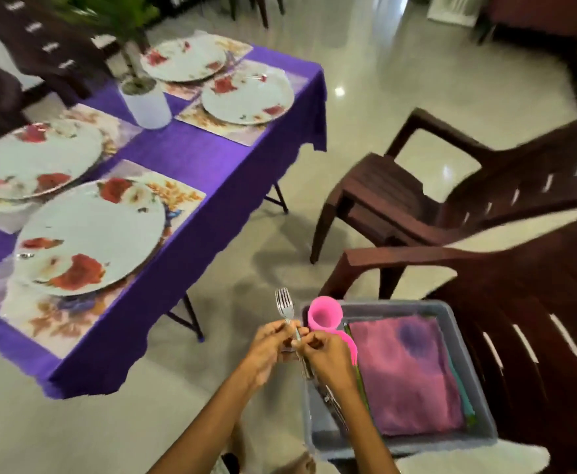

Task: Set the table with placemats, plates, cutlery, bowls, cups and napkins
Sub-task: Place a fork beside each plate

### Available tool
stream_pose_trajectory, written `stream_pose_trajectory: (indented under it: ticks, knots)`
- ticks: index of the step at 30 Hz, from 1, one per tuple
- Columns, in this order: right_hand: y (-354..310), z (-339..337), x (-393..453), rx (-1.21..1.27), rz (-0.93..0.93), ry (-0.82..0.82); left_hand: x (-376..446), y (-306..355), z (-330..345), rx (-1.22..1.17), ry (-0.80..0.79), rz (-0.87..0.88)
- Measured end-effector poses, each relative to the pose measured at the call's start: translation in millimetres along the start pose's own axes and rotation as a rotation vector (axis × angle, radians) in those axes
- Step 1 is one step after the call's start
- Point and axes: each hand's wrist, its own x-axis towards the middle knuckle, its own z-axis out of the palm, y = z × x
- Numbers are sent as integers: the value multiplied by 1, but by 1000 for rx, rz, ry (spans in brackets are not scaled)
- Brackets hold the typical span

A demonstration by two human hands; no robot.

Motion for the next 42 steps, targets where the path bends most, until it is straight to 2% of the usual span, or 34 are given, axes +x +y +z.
stream_pose_trajectory:
  ticks: [7, 10, 13, 17, 23, 28, 35, 42]
  knots:
    - [-115, 71, 46, -137, -149, -161, -19, 95, -103, -87, 105, 149]
    - [-163, 113, 61, -8, -150, -121, -22, 129, -153, -152, 189, 222]
    - [-213, 157, 64, 103, -274, -60, -31, 154, -204, -208, 309, 276]
    - [-252, 219, 62, 113, -276, -201, -54, 169, -266, -288, 518, 341]
    - [-244, 326, 46, -233, -343, -490, -85, 145, -368, -374, 822, 319]
    - [-247, 383, 36, -424, -403, -645, -103, 127, -412, -416, 947, 272]
    - [-255, 428, 50, -657, -527, -661, -102, 112, -432, -523, 1040, 210]
    - [-242, 439, 54, -707, -538, -625, -101, 108, -438, -541, 1056, 174]
